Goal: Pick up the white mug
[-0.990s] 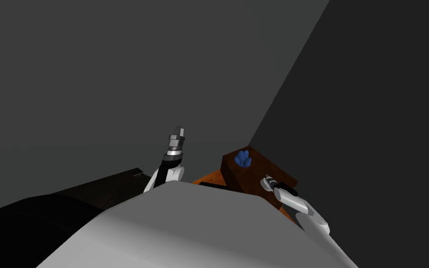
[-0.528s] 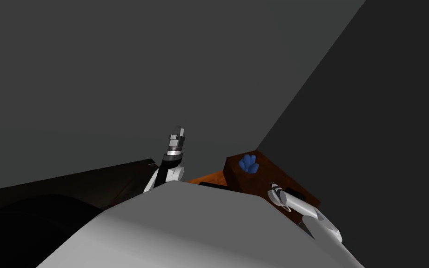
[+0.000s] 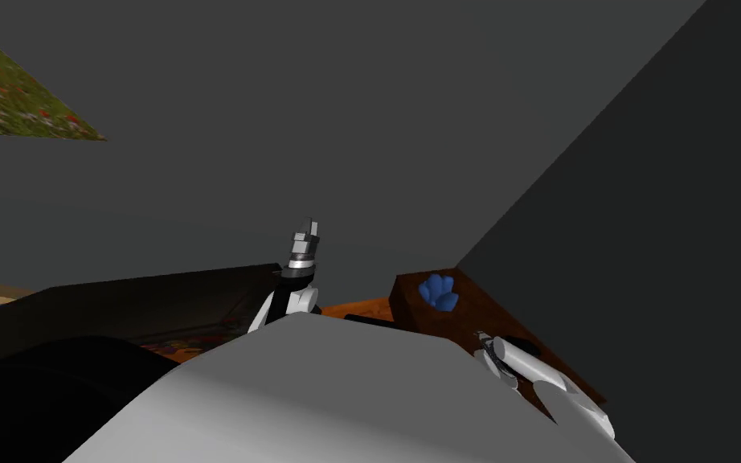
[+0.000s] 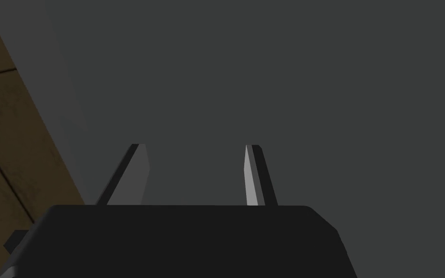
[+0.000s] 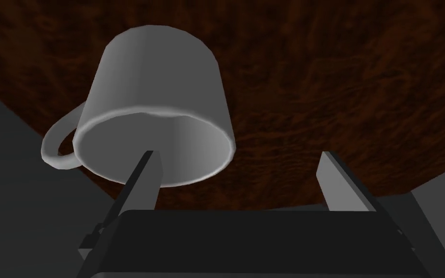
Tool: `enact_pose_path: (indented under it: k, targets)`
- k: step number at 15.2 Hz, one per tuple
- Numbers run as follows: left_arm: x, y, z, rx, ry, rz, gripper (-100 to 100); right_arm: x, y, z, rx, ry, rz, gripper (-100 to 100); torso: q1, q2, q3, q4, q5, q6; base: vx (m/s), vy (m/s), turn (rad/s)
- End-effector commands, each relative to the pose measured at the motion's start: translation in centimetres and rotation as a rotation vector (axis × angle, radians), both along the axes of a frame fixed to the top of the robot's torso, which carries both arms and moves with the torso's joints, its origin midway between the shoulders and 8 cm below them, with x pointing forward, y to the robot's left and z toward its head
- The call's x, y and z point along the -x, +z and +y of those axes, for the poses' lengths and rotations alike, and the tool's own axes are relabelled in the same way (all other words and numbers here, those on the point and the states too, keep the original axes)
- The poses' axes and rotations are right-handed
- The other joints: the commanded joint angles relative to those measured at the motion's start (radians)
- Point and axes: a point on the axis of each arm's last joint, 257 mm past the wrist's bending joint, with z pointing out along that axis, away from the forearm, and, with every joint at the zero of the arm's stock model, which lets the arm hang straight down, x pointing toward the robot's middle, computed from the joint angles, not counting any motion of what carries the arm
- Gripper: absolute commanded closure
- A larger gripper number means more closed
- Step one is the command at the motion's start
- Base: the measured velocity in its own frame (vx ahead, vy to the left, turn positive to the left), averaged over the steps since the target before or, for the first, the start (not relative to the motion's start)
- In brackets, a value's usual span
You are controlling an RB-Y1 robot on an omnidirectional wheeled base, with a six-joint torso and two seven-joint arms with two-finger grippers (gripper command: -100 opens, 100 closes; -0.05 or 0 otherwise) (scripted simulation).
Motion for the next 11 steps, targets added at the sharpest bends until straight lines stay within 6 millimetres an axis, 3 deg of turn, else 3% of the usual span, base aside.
enact_pose_path:
  k: [1,8,11]
  targets:
    - [0.0,0.0,0.0,0.0,0.0,0.0,0,0.9,-0.4,-0.2,-0.01,-0.012,0.026,-100,0.0,0.0,0.0,0.0,0.0,0.0,0.002,-0.034,0.065]
    - [0.0,0.0,0.0,0.0,0.0,0.0,0,5.2,-1.5,-0.2,-0.064,-0.066,0.131,-100,0.001,0.0,0.0,0.0,0.0,0.0,-0.001,-0.029,0.162]
    - [0.0,0.0,0.0,0.0,0.0,0.0,0,8.2,-2.1,0.1,-0.107,-0.103,0.198,-100,0.0,0.0,0.0,0.0,0.0,0.0,-0.005,-0.048,0.218]
